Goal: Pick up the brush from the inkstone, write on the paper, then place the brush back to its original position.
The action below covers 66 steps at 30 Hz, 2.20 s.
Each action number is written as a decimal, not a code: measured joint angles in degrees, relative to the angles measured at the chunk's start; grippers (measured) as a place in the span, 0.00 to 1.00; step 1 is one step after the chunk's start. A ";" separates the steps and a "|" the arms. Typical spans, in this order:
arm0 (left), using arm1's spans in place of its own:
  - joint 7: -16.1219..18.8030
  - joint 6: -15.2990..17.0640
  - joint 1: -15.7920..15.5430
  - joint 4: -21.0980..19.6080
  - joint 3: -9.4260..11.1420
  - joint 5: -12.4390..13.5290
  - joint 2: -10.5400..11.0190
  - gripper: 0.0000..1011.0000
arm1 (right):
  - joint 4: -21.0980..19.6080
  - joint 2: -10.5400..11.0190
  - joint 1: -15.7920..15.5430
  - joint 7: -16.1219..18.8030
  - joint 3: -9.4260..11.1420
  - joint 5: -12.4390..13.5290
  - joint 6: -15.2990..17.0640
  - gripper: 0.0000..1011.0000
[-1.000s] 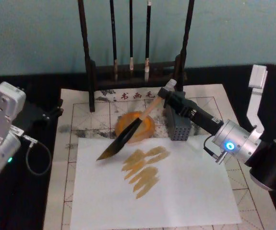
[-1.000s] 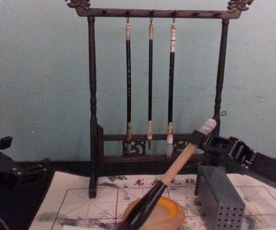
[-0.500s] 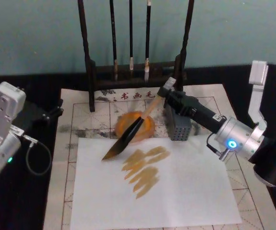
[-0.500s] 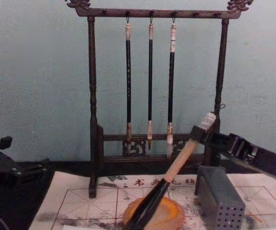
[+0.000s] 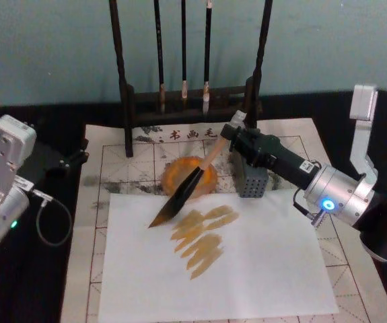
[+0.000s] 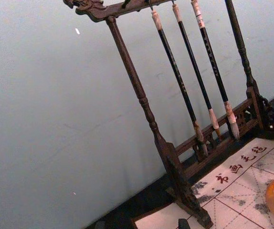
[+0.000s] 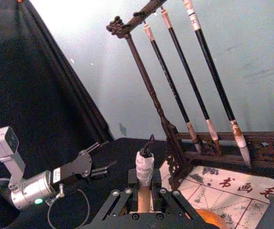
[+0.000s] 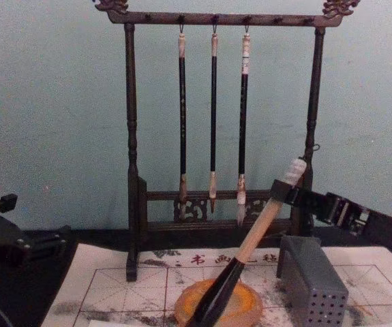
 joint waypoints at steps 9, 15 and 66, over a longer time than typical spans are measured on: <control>0.00 0.00 0.00 0.00 0.00 0.00 0.00 0.99 | -0.60 0.05 -0.20 0.45 -0.15 -2.00 -0.74 0.17; 0.00 0.00 0.00 0.00 0.00 0.00 0.00 0.99 | -0.78 -0.03 -0.19 0.62 -0.24 -3.36 -1.21 0.17; 0.00 0.00 0.00 0.00 0.00 0.00 0.00 0.99 | -5.04 2.69 -2.78 -1.10 2.47 -5.75 -0.46 0.17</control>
